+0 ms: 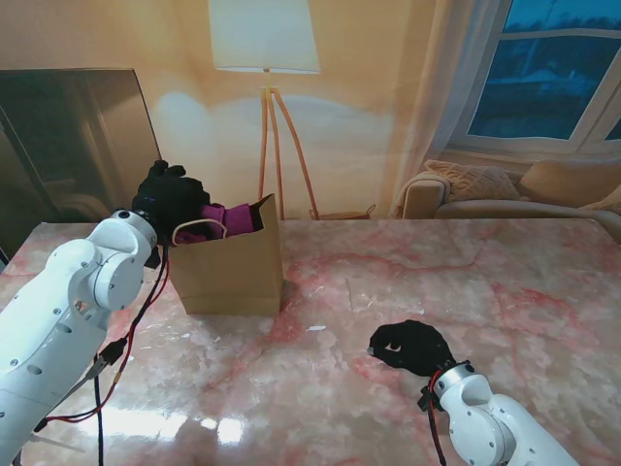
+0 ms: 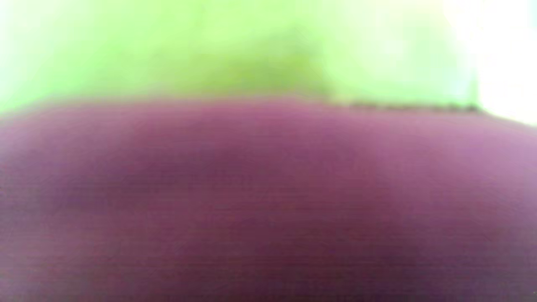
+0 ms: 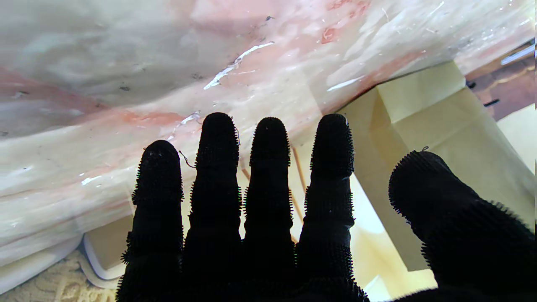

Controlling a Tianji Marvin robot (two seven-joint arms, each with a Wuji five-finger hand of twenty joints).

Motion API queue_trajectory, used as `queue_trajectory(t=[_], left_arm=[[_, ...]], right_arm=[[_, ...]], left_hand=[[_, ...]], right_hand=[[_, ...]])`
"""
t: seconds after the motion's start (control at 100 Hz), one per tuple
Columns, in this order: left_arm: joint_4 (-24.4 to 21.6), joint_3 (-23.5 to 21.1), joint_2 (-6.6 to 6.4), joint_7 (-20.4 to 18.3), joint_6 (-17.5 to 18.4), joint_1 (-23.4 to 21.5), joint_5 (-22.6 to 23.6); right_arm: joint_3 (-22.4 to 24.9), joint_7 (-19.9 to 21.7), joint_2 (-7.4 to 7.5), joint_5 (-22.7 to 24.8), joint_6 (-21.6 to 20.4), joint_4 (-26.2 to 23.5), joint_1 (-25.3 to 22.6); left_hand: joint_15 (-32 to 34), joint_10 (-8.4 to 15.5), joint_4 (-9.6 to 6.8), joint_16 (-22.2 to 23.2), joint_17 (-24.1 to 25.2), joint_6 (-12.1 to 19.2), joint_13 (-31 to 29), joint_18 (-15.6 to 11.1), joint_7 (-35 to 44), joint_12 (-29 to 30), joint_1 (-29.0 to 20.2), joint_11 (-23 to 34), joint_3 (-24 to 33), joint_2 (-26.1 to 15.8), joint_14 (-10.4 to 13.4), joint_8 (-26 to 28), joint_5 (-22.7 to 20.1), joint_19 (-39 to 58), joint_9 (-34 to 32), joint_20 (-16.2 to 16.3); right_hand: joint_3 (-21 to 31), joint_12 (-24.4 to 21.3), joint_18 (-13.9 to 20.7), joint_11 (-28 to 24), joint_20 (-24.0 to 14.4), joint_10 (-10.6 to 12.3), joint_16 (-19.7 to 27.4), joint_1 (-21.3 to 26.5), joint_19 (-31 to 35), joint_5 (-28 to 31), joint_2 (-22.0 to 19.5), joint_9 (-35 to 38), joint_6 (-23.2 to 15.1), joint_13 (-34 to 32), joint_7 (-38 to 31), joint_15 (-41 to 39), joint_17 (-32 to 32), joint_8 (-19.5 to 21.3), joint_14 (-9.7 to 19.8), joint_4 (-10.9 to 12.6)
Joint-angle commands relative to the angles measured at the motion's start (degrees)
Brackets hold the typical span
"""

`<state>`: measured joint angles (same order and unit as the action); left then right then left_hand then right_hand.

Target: Fold the socks and the shorts into the kraft paper bag

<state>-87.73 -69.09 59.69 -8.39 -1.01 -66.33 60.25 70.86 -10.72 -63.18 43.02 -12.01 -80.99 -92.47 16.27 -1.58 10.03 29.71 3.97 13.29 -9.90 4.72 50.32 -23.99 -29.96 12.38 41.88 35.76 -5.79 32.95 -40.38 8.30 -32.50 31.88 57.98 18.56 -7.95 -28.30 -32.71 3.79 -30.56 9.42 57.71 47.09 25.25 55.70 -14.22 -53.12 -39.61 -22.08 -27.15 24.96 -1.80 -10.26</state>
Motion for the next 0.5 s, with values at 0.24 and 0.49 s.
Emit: queue_trajectory(t=[0.24,0.49], left_arm=[[-1.3,-0.7,0.99,0.8,-0.2,-0.6,-3.2],[-7.9,-5.6,1.43,-2.2,-1.5,-4.5,-12.5]], right_arm=[[0.4,0.1,0.04,0.2,-0.1,-0.4,-0.6],[0.5,0.1,0.02,0.1,-0.1,-0.3,-0.5]], left_hand=[[-1.4,-1.6,0.42,-0.3,0.3,-9.5,1.7,0.9,-3.5,-1.3,11.3,-1.2,8.3,2.6,-0.2,12.0,15.4,-0.5,6.6,0.9],[-3.7,-2.0,-0.58,-1.0,0.6,-10.6,-0.3,1.8,-21.4,1.0,10.2,-3.7,-0.2,-3.8,-0.3,-2.6,7.7,1.1,6.2,2.7]], right_hand=[[-1.6,0.3,-0.8,-0.7,-0.5,-0.1,-1.2,-1.9,1.9,1.1,-1.1,0.9,-1.2,0.5,-0.5,-1.3,0.5,0.5,-0.4,2.7],[-1.6,0.3,-0.8,-0.8,-0.5,-0.3,-1.3,-1.8,1.8,1.2,-1.2,1.1,-1.1,0.4,-0.5,-1.4,0.5,0.5,-0.5,2.7]])
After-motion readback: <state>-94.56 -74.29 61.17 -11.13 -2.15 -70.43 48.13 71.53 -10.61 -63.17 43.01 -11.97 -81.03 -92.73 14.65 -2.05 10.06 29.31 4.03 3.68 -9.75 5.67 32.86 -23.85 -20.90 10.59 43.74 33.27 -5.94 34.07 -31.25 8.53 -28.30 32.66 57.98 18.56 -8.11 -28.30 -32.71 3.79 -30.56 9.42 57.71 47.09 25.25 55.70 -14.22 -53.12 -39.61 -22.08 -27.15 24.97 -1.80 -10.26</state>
